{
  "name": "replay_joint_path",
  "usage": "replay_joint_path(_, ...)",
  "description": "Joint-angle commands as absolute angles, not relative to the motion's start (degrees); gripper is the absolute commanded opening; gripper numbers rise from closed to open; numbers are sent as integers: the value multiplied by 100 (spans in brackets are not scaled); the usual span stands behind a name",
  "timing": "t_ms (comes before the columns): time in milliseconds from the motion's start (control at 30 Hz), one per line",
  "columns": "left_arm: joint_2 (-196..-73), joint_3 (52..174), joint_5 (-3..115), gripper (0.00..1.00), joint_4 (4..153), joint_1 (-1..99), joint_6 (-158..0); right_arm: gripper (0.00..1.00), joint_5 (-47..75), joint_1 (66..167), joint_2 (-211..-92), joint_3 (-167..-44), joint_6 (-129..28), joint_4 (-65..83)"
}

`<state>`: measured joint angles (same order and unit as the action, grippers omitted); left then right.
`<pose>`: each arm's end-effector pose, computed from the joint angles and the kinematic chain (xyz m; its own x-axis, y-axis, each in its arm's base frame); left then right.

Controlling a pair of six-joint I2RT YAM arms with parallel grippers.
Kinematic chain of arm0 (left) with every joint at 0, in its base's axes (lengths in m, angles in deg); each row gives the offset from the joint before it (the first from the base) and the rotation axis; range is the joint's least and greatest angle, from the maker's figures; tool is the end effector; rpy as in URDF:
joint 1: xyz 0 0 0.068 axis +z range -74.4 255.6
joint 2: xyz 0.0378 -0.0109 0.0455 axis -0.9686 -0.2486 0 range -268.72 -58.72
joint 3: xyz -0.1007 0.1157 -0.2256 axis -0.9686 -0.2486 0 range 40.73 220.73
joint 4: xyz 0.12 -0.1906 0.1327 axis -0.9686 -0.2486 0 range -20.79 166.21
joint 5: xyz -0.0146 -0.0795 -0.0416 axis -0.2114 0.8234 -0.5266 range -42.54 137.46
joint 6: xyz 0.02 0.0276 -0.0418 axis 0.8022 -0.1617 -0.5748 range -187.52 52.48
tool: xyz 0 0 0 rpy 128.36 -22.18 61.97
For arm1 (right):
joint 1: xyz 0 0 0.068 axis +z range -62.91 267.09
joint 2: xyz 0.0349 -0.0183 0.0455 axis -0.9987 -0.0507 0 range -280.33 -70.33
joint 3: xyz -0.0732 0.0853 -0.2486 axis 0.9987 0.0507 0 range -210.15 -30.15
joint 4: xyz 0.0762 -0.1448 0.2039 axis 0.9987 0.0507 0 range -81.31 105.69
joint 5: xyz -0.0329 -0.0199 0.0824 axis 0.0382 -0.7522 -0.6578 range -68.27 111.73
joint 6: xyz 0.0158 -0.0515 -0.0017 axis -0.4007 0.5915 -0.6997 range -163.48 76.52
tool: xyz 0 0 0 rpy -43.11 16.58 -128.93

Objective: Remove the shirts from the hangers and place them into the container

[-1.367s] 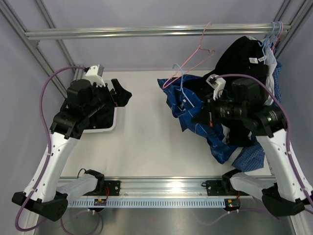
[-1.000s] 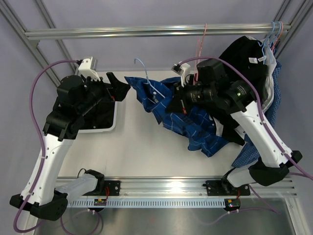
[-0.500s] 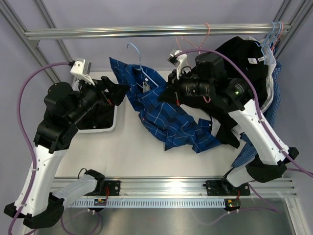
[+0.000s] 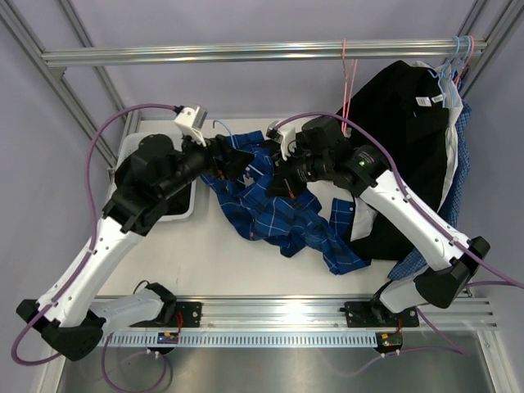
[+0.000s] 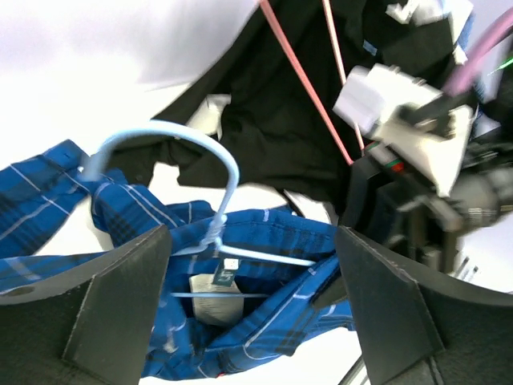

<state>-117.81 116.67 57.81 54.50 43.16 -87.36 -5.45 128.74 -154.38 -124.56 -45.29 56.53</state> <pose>0.1739 -0.1180 0.4591 -0.2977 -0.2063 -0.9321 0.6142 0.7061 -0.3524 0.2185 0.2161 0.4149 -0.4816 -0.3908 -0.7844 -0.8473 0.4364 0.3028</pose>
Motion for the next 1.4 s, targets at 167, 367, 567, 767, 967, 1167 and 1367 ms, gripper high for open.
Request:
replay_joint_path(167,-12428,11799,4764,76,5960,3807,-8431,0,-868,12946,-15084,-12349,-4181,5097)
replay_joint_path(367,-12499,11843,4579,48,6074,3728,-8378,0,-912,12849,-14978,-12094,-4208,4956)
replay_joint_path(567,-12464,11746,4518,22,6092,3719,-8352,0,-1106,12594,-14916,-11813,-4295,4763)
replay_joint_path(767,-12525,11702,4412,0,6118,3719,-8325,0,-1185,12348,-14951,-11681,-4269,4754)
replay_joint_path(967,-12806,11886,4114,0,6294,3719,-8536,20,-869,12242,-14934,-11847,-4313,4982)
replay_joint_path(1167,-13500,12343,3139,0,6285,3676,-9160,76,360,12234,-14776,-12576,-4743,5492)
replay_joint_path(1367,-14168,13028,2023,0,6084,3325,-9415,83,1749,12225,-14556,-12806,-5200,5624)
